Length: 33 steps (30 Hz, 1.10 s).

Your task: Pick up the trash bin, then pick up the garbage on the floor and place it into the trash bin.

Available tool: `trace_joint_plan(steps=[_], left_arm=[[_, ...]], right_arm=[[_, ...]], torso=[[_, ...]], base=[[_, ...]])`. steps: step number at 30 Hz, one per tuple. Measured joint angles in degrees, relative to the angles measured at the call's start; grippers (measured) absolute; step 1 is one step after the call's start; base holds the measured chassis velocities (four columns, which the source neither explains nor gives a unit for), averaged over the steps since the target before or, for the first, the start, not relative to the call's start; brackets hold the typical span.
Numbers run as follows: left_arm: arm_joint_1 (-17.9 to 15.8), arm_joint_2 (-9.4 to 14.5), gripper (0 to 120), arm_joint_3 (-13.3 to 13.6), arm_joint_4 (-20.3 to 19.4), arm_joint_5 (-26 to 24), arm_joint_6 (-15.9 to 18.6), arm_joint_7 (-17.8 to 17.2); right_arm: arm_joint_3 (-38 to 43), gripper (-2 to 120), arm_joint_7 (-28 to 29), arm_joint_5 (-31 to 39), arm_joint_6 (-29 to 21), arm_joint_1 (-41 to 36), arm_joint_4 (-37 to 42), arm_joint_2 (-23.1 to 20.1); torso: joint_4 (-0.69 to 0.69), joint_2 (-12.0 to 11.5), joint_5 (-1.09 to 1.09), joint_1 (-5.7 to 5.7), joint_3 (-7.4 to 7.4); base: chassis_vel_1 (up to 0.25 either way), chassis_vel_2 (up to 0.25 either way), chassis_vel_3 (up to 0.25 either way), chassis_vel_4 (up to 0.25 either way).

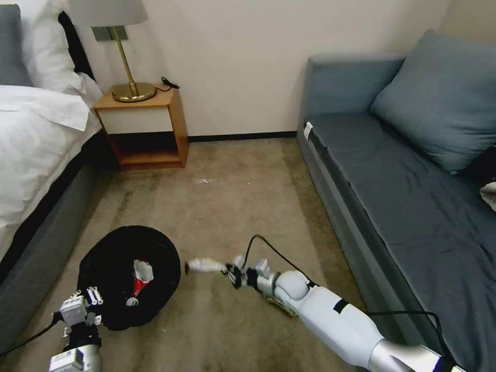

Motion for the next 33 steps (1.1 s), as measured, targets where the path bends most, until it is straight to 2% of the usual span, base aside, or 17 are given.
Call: trace_joint_plan(steps=[2,6,12,22,33], left_arm=[[0.0,0.0,5,0.0,0.0,0.1,0.0,0.0],[-0.2,0.1,5,0.2,0.1,0.2,-0.1,0.1],[-0.6,0.3,5,0.3,0.1,0.5,0.2,0.1],[-0.9,0.1,5,0.5,-0.4,0.6,0.3,0.3],[-0.7,-0.4,5,0.8,-0.9,-0.3,-0.1,0.6]], right_arm=[[-0.6,0,1.2,2.4,0.4,0.3,1.3,0.5],[-4.3,0,3.8,11.4,0.2,1.4,7.3,2.8],[-8.8,0,6.0,17.4,0.0,1.3,13.0,6.5],[-13.4,0,6.0,18.2,1.6,-1.2,13.3,10.6],[-13.5,0,8.2,13.0,3.6,-1.9,8.7,10.8]], torso=[[0.0,0.0,0.0,0.0,0.0],[0.0,0.0,-0.01,0.0,0.0],[0.0,0.0,0.0,0.0,0.0],[0.0,0.0,0.01,0.0,0.0],[-0.01,0.0,0.0,0.0,0.0]], base=[[0.0,0.0,0.0,0.0],[0.0,0.0,0.0,0.0],[0.0,0.0,0.0,0.0],[0.0,0.0,0.0,0.0],[0.0,0.0,0.0,0.0]])
